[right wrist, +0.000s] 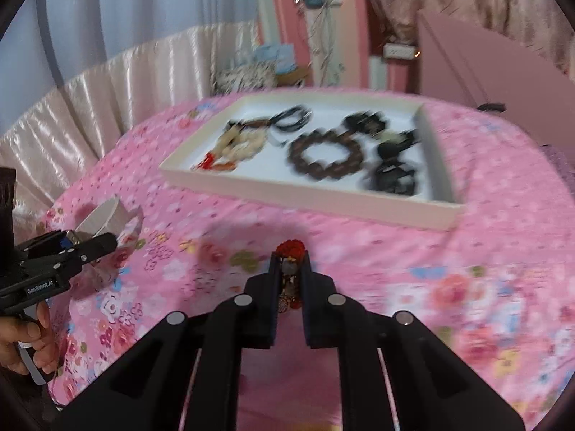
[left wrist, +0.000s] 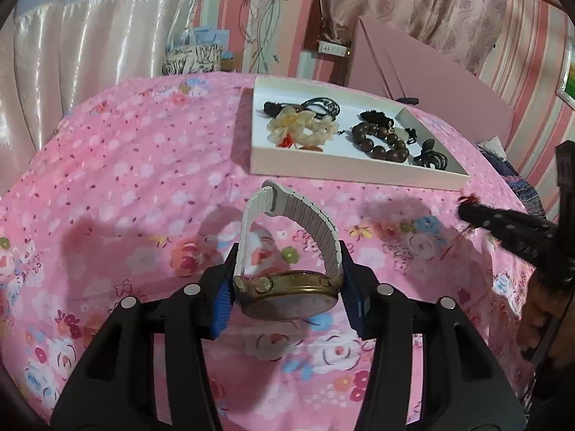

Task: Organize jewelry
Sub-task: 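Grasp the white-band gold watch with the left gripper while the right grasps the red tassel charm, then carry the watch and red tassel charm over the white tray with both grippers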

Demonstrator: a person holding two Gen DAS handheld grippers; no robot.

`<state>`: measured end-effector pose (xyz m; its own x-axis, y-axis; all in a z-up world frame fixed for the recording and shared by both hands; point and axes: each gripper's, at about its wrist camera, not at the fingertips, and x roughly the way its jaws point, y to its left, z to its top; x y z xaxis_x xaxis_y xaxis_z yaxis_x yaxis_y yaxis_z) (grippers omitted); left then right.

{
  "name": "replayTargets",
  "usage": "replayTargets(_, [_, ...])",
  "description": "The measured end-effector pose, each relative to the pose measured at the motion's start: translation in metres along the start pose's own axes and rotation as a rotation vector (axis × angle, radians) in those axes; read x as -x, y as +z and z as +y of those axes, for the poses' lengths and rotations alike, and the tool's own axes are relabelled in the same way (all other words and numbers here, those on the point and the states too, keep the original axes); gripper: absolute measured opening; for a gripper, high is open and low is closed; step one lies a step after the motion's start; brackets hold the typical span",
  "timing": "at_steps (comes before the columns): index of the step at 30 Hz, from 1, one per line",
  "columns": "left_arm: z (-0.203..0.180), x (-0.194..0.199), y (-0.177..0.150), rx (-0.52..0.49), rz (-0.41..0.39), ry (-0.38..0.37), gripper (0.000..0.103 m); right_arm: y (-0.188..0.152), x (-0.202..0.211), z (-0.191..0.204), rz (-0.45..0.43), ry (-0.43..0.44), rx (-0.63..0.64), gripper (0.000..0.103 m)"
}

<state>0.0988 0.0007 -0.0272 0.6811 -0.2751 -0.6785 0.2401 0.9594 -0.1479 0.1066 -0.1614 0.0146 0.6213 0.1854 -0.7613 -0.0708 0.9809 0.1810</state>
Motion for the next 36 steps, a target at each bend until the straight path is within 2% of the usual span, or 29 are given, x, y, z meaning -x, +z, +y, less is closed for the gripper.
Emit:
replayTargets(3, [-0.003,0.005,0.000,-0.001,-0.017,0.013,0.050,0.000,0.019,-0.015,-0.042,-0.043,0.001,0.010])
replayTargets(8, [-0.007,0.015,-0.003,-0.025,-0.064,0.077,0.050,-0.010,0.044,-0.036,-0.117,-0.112,0.015,0.010])
replayTargets(11, [-0.008,0.019,-0.002,-0.035,-0.078,0.091,0.050,-0.014,0.048,-0.047,-0.128,-0.127,-0.003,0.010])
replayTargets(16, [-0.008,0.026,0.006,-0.044,-0.124,0.101,0.050,-0.014,0.048,-0.053,-0.136,-0.131,-0.014,0.010])
replayTargets(30, [-0.011,0.020,0.005,-0.058,-0.134,0.107,0.050,-0.012,0.044,-0.049,-0.151,-0.127,-0.023,0.010])
replayTargets(36, [-0.010,0.016,-0.002,-0.053,-0.153,0.134,0.050,-0.018,0.048,-0.046,-0.197,-0.124,-0.032,0.010])
